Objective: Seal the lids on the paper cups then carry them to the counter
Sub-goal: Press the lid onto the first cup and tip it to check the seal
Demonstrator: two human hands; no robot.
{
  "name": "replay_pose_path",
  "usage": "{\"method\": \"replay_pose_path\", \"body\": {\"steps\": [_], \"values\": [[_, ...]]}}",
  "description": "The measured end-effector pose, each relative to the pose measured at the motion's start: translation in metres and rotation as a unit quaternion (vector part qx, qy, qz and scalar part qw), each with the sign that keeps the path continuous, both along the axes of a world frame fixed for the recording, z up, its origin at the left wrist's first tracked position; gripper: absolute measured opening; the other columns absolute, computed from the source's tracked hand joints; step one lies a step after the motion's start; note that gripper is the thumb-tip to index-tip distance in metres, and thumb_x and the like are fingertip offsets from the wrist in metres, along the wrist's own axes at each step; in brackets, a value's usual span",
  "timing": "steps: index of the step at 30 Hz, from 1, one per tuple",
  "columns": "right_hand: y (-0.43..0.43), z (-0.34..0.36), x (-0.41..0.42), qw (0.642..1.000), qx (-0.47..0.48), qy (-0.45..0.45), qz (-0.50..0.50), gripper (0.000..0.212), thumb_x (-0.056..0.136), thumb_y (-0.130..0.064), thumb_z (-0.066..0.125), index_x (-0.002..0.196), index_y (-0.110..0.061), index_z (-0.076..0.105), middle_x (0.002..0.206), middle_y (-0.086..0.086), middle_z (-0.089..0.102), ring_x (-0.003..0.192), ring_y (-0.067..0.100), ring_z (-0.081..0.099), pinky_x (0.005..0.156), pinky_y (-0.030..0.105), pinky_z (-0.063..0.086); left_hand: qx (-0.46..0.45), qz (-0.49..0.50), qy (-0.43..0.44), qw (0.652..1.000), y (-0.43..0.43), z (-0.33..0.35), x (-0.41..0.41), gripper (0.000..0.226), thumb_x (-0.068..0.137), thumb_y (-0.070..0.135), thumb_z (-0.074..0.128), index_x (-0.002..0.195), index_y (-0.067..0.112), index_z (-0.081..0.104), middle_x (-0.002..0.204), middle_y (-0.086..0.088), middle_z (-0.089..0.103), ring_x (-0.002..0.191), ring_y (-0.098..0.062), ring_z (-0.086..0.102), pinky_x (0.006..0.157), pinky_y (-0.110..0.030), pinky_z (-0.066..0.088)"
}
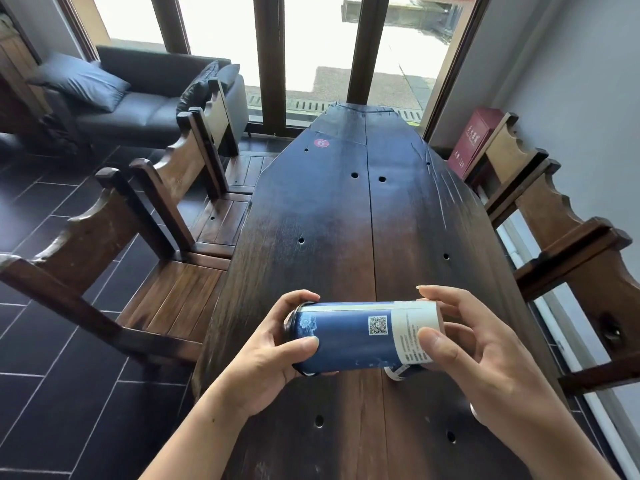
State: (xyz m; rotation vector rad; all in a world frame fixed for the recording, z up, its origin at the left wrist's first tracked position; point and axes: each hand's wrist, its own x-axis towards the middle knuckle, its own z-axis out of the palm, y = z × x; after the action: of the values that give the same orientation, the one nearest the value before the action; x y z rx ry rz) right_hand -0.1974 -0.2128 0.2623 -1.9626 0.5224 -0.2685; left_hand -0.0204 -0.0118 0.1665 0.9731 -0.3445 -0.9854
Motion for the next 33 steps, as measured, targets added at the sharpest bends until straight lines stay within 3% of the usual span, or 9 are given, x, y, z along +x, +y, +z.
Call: {"method": "replay_pose_path", "body": {"steps": [4, 8, 11, 14, 18, 21, 25, 28, 33], "values": [[-0.001, -0.002, 0.001, 0.998, 0.054, -0.007, -0.023, 0.06, 0.067, -0.071, 0.065, 0.122, -0.046, 0.062, 0.112, -0.01, 0.073, 0.105, 0.015, 0.073, 0.075, 0.039, 0.066, -0.029, 0.0, -0.015, 0.999, 0.001, 0.001, -0.002, 0.057, 0.071, 0.008, 0.078, 0.122, 0.023, 0.057, 0.136, -0.01, 0.059, 0.114, -0.028, 0.059, 0.081, -0.039, 0.051], [-0.003, -0.006, 0.002, 0.998, 0.05, 0.005, -0.031, 0.059, 0.065, -0.072, 0.065, 0.116, -0.043, 0.064, 0.107, -0.01, 0.075, 0.103, 0.015, 0.074, 0.074, 0.04, 0.066, -0.052, -0.003, -0.008, 0.999, 0.003, 0.0, -0.002, 0.059, 0.071, 0.002, 0.076, 0.123, 0.02, 0.054, 0.149, -0.019, 0.05, 0.124, -0.034, 0.056, 0.088, -0.041, 0.051], [-0.002, -0.007, 0.001, 0.998, 0.047, 0.005, -0.031, 0.057, 0.065, -0.072, 0.066, 0.114, -0.042, 0.064, 0.106, -0.011, 0.075, 0.103, 0.015, 0.073, 0.073, 0.04, 0.066, -0.045, -0.01, -0.013, 0.999, 0.004, -0.001, -0.001, 0.065, 0.073, 0.004, 0.075, 0.132, 0.022, 0.056, 0.152, -0.017, 0.049, 0.129, -0.033, 0.055, 0.095, -0.042, 0.052], [0.0, -0.005, 0.0, 0.999, 0.024, -0.004, -0.027, 0.055, 0.069, -0.07, 0.066, 0.117, -0.042, 0.063, 0.109, -0.013, 0.075, 0.104, 0.014, 0.073, 0.075, 0.041, 0.065, -0.026, -0.023, -0.013, 0.999, 0.004, -0.005, 0.0, 0.077, 0.078, 0.008, 0.073, 0.147, 0.03, 0.049, 0.153, -0.011, 0.048, 0.136, -0.035, 0.053, 0.103, -0.053, 0.047], [0.003, -0.001, -0.002, 1.0, -0.004, -0.026, -0.006, 0.036, 0.087, -0.049, 0.071, 0.12, -0.043, 0.06, 0.11, -0.013, 0.075, 0.105, 0.012, 0.073, 0.076, 0.039, 0.065, -0.016, -0.024, 0.062, 0.998, 0.001, -0.002, 0.002, 0.072, 0.082, 0.028, 0.078, 0.147, 0.035, 0.05, 0.154, -0.01, 0.049, 0.134, -0.045, 0.053, 0.094, -0.073, 0.05], [0.005, 0.001, -0.004, 1.0, -0.018, -0.023, 0.01, 0.04, 0.08, -0.043, 0.069, 0.119, -0.046, 0.06, 0.112, -0.013, 0.074, 0.108, 0.012, 0.071, 0.077, 0.036, 0.065, 0.016, -0.04, 0.055, 0.998, 0.002, 0.0, 0.003, 0.069, 0.082, 0.046, 0.078, 0.145, 0.033, 0.052, 0.148, -0.011, 0.055, 0.119, -0.037, 0.061, 0.083, -0.064, 0.058], [0.007, 0.002, -0.005, 0.999, -0.032, -0.018, 0.012, 0.041, 0.08, -0.042, 0.068, 0.12, -0.043, 0.061, 0.111, -0.013, 0.072, 0.108, 0.013, 0.07, 0.079, 0.034, 0.064, 0.038, -0.037, 0.035, 0.998, 0.002, -0.004, 0.006, 0.056, 0.087, 0.038, 0.071, 0.139, 0.023, 0.058, 0.133, -0.017, 0.062, 0.094, -0.026, 0.069, 0.064, -0.048, 0.064], [0.006, 0.001, -0.005, 1.0, -0.022, -0.011, 0.004, 0.039, 0.087, -0.049, 0.071, 0.124, -0.042, 0.06, 0.111, -0.008, 0.073, 0.106, 0.015, 0.071, 0.081, 0.04, 0.063, 0.031, -0.029, 0.029, 0.999, 0.002, -0.007, 0.006, 0.056, 0.087, 0.031, 0.071, 0.139, 0.019, 0.057, 0.132, -0.019, 0.063, 0.101, -0.03, 0.07, 0.065, -0.047, 0.064], [0.003, -0.001, -0.003, 0.999, -0.023, 0.02, -0.03, 0.057, 0.066, -0.074, 0.055, 0.119, -0.052, 0.06, 0.105, -0.018, 0.074, 0.095, 0.006, 0.072, 0.084, 0.04, 0.059, 0.006, -0.02, 0.01, 1.0, 0.0, -0.009, 0.003, 0.067, 0.08, 0.027, 0.084, 0.14, 0.02, 0.056, 0.129, -0.015, 0.064, 0.111, -0.039, 0.068, 0.079, -0.053, 0.063]]}}
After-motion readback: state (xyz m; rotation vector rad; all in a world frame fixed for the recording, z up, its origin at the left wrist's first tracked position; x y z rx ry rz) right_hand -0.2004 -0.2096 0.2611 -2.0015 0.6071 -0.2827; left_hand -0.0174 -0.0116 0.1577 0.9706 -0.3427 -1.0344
